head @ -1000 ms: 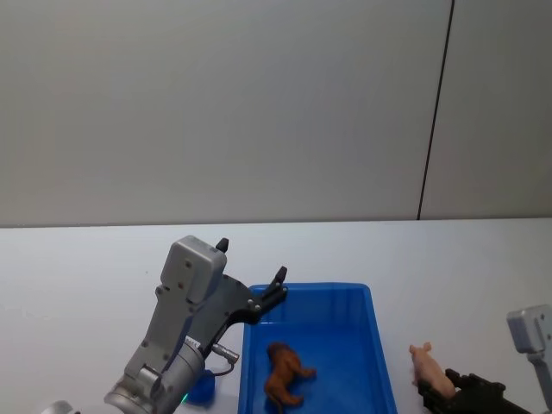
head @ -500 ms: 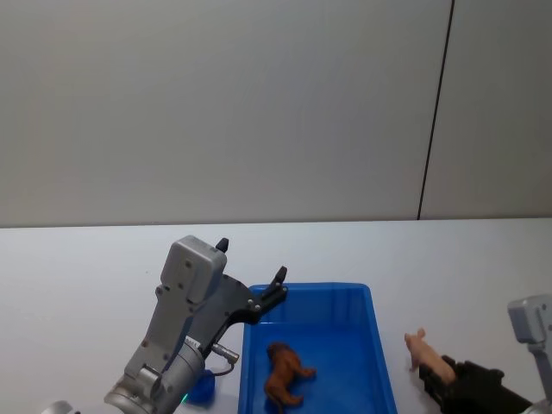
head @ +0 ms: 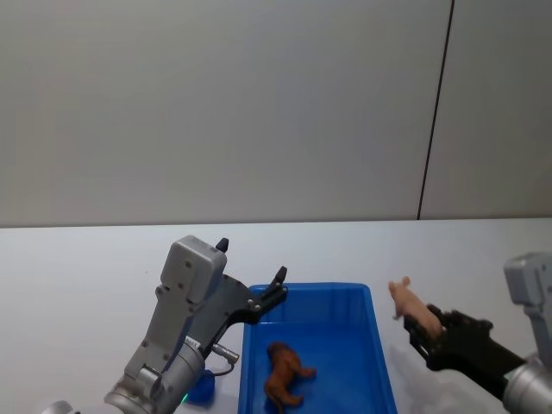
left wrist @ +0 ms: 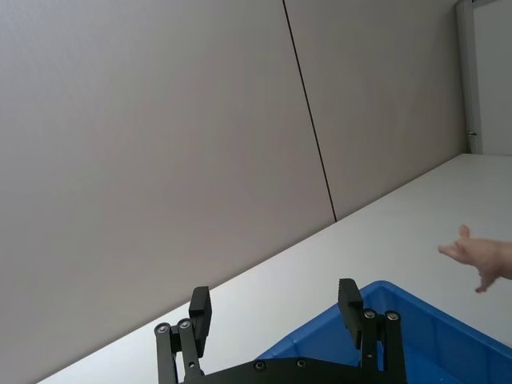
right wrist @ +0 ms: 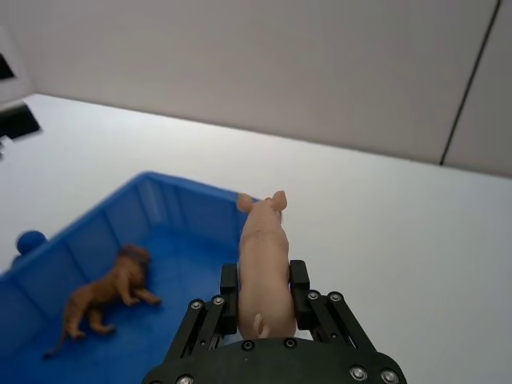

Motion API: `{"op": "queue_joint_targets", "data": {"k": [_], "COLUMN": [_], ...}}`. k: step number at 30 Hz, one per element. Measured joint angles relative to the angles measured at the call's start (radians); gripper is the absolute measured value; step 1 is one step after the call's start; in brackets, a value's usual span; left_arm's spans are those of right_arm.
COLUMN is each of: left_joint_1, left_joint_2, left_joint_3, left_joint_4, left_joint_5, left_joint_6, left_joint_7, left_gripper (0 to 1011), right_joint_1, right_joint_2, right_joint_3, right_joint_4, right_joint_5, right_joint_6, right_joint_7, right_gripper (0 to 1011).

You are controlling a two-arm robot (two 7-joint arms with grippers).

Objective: Pick up the two dolls from the table and place them into the box.

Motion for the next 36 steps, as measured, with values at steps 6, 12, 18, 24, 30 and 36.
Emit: {"op": "queue_joint_targets", "data": {"k": [6,12,18,24,30,36], "left_joint_1": [0.000,0.000,0.000,0.000,0.000,0.000], "left_joint_2": [0.000,0.000,0.000,0.000,0.000,0.000], "left_joint_3": [0.000,0.000,0.000,0.000,0.000,0.000], "left_joint_4": [0.000,0.000,0.000,0.000,0.000,0.000], "left_joint_5": [0.000,0.000,0.000,0.000,0.000,0.000], "left_joint_6": [0.000,0.000,0.000,0.000,0.000,0.000], "left_joint_7": [0.000,0.000,0.000,0.000,0.000,0.000], "left_gripper": [1001,1001,1001,1001,1001,1001], "right_joint_1": [0.040,0.075,0.110,0.131,0.136,0.120], "right_joint_2": [-0.027,-0.057,-0.090,-0.109,-0.109,-0.084], "right_joint_3": [-0.016,-0.035,-0.056,-0.069,-0.067,-0.050], "right_joint_4": [-0.007,0.015,0.062,0.094,0.102,0.088], "right_joint_5": [-0.022,-0.038,-0.052,-0.059,-0.060,-0.059], "right_joint_6": [0.005,0.026,0.042,0.047,0.037,0.009], "right_joint_7": [0.045,0.079,0.108,0.121,0.121,0.107], "right_gripper": [369,369,482,684,852,991]}}
